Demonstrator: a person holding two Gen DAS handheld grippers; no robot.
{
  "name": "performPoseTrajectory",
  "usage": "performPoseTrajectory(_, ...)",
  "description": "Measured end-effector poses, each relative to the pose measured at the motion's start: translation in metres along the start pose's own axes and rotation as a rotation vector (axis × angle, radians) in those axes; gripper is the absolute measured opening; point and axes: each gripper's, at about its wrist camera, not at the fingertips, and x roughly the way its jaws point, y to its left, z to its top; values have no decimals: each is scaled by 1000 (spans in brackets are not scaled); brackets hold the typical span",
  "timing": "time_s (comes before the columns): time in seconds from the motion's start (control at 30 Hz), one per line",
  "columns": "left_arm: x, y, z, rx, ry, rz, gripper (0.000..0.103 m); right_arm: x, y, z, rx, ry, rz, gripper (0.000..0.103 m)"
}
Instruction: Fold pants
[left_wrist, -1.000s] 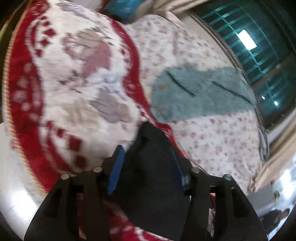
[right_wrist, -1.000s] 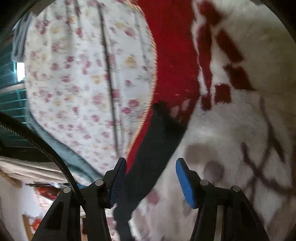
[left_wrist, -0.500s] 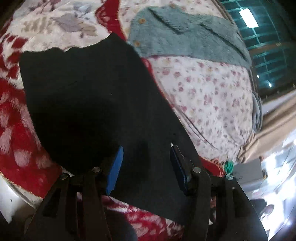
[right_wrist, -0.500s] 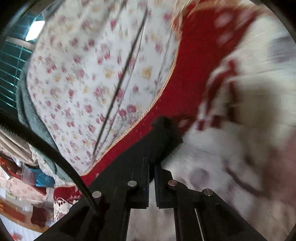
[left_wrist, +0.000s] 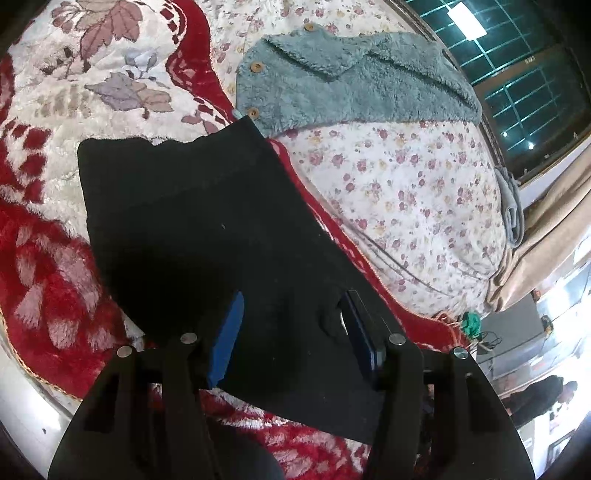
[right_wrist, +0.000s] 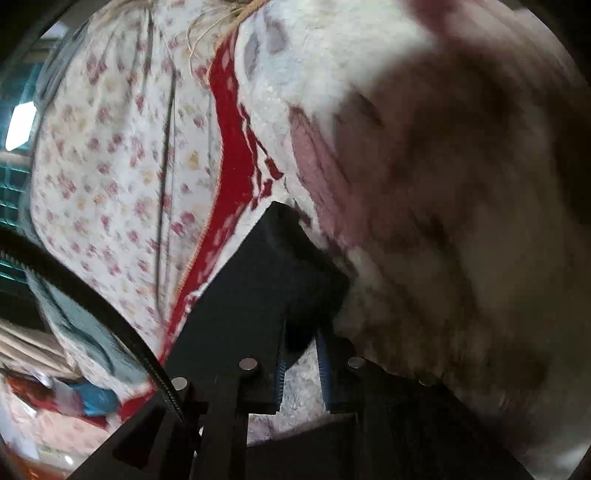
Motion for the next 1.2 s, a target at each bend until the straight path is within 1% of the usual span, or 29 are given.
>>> performPoseTrajectory(0.07, -5, 4, 19, -20, -18, -2, 54, -11, 4, -10, -19, -8, -6, 26)
performPoseTrajectory(0.1, -5, 4, 28, -24, -26, -2, 54, -19, 5, -14, -15, -19, 9, 39)
performPoseTrajectory(0.13, -5, 6, 43, -34, -30, -11, 59, -28, 5, -20, -15, -43, 16, 46)
performPoseTrajectory(0.17, -3, 9, 61, -49, -28, -18, 64, -36, 6, -25, -17, -58, -5, 46)
performPoseTrajectory(0.2, 0, 11, 80, -63, -26, -19, 76, -45, 11, -28, -35, -86, -8, 46)
performPoseTrajectory(0.23, 6, 13, 99, -76, -18, -15, 81, -55, 16, -30, -61, -129, -1, 47)
performPoseTrajectory(0.27, 17, 17, 125, -98, 2, -7, 82, -64, 21, -34, -89, -173, -16, 47)
performPoseTrajectory(0.3, 26, 21, 141, -110, 27, -7, 83, -72, 27, -38, -112, -215, -36, 47)
performPoseTrajectory(0.33, 43, 26, 164, -126, 94, -2, 83, -78, 32, -42, -133, -245, -44, 47)
performPoseTrajectory(0.37, 58, 30, 182, -130, 149, 37, 83, -82, 36, -45, -155, -270, -46, 47)
performPoseTrajectory(0.43, 81, 34, 208, -87, 188, 108, 83, -90, 47, -52, -202, -324, -73, 48)
performPoseTrajectory(0.47, 91, 35, 216, -60, 206, 119, 83, -90, 50, -53, -215, -331, -83, 48)
performPoseTrajectory(0.5, 103, 38, 222, -37, 247, 129, 83, -88, 53, -53, -226, -331, -90, 48)
performPoseTrajectory(0.57, 126, 42, 229, 0, 335, 121, 83, -80, 56, -52, -239, -305, -102, 48)
performPoseTrajectory(0.6, 134, 41, 231, 38, 362, 124, 83, -78, 56, -51, -241, -299, -109, 48)
performPoseTrajectory(0.67, 145, 30, 231, 195, 381, 151, 83, -76, 53, -50, -243, -282, -108, 48)
performPoseTrajectory(0.7, 148, 26, 229, 246, 383, 156, 83, -74, 53, -50, -243, -279, -112, 48)
performPoseTrajectory(0.73, 151, 22, 227, 290, 389, 150, 82, -73, 52, -49, -244, -276, -110, 48)
performPoseTrajectory(0.77, 155, 20, 226, 335, 398, 113, 82, -73, 52, -49, -246, -274, -109, 48)
performPoseTrajectory(0.8, 157, 20, 226, 362, 402, 99, 82, -71, 53, -48, -248, -273, -111, 48)
performPoseTrajectory(0.87, 163, 20, 223, 429, 417, 97, 82, -69, 54, -49, -255, -268, -110, 48)
performPoseTrajectory(0.93, 172, 22, 221, 452, 449, 100, 83, -66, 55, -49, -258, -261, -114, 48)
performPoseTrajectory(0.97, 177, 26, 221, 440, 471, 99, 82, -65, 55, -48, -258, -258, -115, 48)
performPoseTrajectory(1.1, 185, 32, 218, 422, 486, 89, 82, -62, 54, -48, -256, -251, -116, 48)
performPoseTrajectory(1.17, 189, 30, 216, 431, 489, 81, 73, -63, 54, -48, -254, -250, -116, 48)
performPoseTrajectory(1.2, 192, 29, 213, 436, 496, 82, 64, -63, 53, -48, -252, -251, -116, 48)
